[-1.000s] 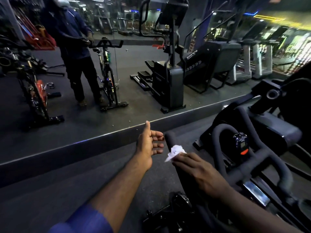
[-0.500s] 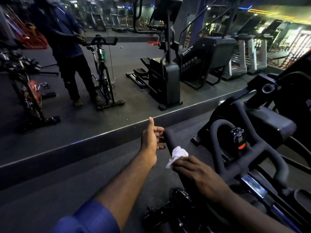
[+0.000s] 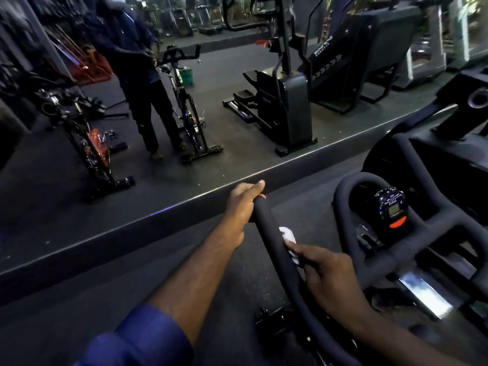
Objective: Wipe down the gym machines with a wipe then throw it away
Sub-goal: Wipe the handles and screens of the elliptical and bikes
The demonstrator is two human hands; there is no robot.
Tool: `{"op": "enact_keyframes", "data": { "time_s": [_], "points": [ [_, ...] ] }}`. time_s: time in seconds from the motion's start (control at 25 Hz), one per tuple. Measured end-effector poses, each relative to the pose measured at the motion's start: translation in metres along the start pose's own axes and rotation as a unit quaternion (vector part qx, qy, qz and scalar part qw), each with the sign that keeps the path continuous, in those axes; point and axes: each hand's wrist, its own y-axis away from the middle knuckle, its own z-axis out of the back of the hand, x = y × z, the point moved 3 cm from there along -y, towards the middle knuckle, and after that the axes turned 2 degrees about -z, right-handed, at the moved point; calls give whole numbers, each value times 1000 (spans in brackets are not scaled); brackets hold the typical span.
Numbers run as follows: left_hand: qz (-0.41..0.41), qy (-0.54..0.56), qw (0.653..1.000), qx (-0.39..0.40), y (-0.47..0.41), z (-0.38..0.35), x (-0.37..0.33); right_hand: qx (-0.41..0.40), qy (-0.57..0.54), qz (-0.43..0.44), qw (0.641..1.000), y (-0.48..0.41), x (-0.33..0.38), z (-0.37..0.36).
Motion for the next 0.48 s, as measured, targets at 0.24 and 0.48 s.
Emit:
{"op": "enact_keyframes", "data": {
  "time_s": [0.24, 0.48],
  "points": [
    [28, -77, 997, 2, -2, 0, -7, 57, -236, -72, 967, -84, 15, -24],
    [56, -108, 992, -21, 2, -5, -12, 156, -278, -153, 935, -52, -18, -17]
  ]
}}
